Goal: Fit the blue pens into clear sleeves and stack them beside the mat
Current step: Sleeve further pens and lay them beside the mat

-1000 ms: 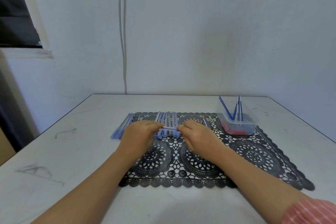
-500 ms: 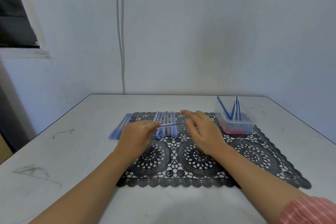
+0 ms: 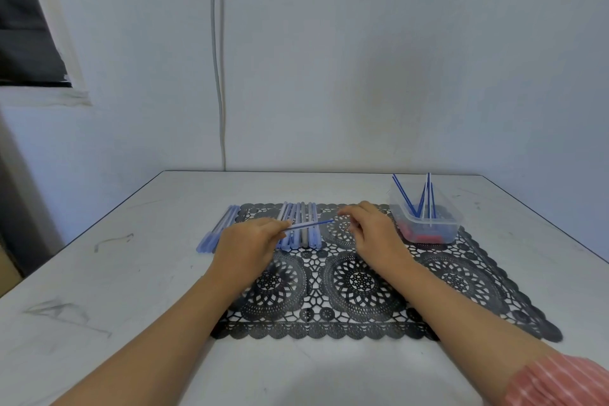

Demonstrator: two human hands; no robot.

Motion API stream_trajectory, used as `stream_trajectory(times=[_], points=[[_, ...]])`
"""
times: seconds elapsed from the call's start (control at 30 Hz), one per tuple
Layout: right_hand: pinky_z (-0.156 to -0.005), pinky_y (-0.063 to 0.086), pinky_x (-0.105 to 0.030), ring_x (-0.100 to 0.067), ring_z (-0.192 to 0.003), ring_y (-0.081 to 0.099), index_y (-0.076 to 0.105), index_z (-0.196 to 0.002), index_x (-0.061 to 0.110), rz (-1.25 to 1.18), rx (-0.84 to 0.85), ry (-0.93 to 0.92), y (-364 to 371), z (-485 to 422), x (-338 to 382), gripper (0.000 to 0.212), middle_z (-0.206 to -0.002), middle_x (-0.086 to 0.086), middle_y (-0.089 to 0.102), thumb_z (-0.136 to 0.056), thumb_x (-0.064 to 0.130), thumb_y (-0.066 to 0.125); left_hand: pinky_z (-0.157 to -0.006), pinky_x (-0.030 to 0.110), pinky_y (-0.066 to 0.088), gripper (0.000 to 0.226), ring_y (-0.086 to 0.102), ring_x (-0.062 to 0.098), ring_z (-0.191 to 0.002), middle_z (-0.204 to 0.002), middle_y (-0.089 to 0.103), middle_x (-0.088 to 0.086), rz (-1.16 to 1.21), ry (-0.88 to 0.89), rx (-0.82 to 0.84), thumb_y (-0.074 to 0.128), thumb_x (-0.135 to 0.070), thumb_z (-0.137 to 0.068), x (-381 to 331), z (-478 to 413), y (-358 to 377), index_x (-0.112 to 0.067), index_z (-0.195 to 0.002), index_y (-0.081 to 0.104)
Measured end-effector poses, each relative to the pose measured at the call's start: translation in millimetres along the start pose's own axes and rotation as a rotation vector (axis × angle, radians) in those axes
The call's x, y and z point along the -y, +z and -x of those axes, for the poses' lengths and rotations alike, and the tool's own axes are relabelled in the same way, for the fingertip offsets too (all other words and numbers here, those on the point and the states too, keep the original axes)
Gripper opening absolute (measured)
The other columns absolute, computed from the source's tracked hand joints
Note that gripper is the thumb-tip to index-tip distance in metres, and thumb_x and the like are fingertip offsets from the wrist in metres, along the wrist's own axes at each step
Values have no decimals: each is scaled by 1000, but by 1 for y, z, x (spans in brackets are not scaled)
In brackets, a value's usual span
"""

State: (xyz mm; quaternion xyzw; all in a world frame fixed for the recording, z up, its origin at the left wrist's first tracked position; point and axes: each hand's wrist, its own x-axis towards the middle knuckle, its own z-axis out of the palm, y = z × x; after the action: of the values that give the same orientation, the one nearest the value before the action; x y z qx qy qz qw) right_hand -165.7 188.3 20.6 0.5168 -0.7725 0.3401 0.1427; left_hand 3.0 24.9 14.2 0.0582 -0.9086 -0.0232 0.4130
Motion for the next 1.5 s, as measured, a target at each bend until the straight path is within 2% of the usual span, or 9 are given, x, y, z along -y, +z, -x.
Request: stream_trajectory(times=[0.07,0.27,0.47,0.6,0.97,1.2,1.27,1.37,1.5], points=[[-80,43,-22,-7,-80,50,65,-107,10,-6,51,3,-1,0,1,30,-90,7,53,-84,-7,55,-56,32,58,29,71,18,-70,-86,74,1,1,0,3,80,-6,-71,0,0,0,-12,-98,74],[-86,48,-30,-16,-85,61,72,-82,10,76,262,106,-3,-1,0,24,-92,-2,67,-83,-6,55,-57,29,58,26,70,16,-69,-86,74,0,7,-9,9,78,-9,-74,1,0,1,-14,-99,74],[-96,40,-25,-20,-105,59,68,-111,11,185,459,148,-1,-13,3,27,-117,-5,65,-91,2,51,-55,27,56,21,70,16,-68,-85,74,-2,-16,-14,15,69,-17,-78,1,0,2,-14,-99,75],[-93,41,-22,-18,-103,58,69,-109,11,171,387,113,2,-6,1,28,-115,-5,64,-90,0,51,-54,28,57,26,70,16,-67,-85,74,-2,-7,-26,27,61,-22,-79,0,0,0,-14,-99,74],[-88,45,-25,-14,-94,56,68,-109,15,92,345,27,0,2,2,32,-103,-4,65,-84,5,50,-53,24,55,25,69,14,-65,-83,74,-4,-32,-36,24,62,-24,-78,-1,0,0,-16,-97,75],[-78,51,-31,-8,-84,53,66,-110,17,56,69,6,-2,3,0,32,-98,2,61,-85,6,50,-51,22,52,24,68,12,-63,-81,73,-5,-48,-23,14,63,-24,-77,-1,0,-1,-17,-96,75],[-74,53,-31,-8,-82,54,65,-110,13,9,-56,-44,-3,3,1,35,-96,-1,62,-81,-1,52,-50,23,54,23,69,13,-64,-82,73,-5,-51,-16,11,63,-24,-78,-1,0,-1,-17,-96,75],[-72,46,-19,-4,-79,49,65,-108,7,-17,-202,-196,-8,5,10,39,-95,-5,61,-76,-5,48,-48,26,55,21,69,15,-64,-82,74,-4,-63,0,16,67,-20,-77,0,0,0,-17,-96,75],[-86,48,-27,-19,-92,58,65,-110,3,91,-129,-399,-5,8,22,41,-101,-11,64,-78,6,40,-48,29,55,24,70,17,-65,-82,74,-3,-74,11,26,78,-12,-73,-1,-1,1,-17,-95,75]])
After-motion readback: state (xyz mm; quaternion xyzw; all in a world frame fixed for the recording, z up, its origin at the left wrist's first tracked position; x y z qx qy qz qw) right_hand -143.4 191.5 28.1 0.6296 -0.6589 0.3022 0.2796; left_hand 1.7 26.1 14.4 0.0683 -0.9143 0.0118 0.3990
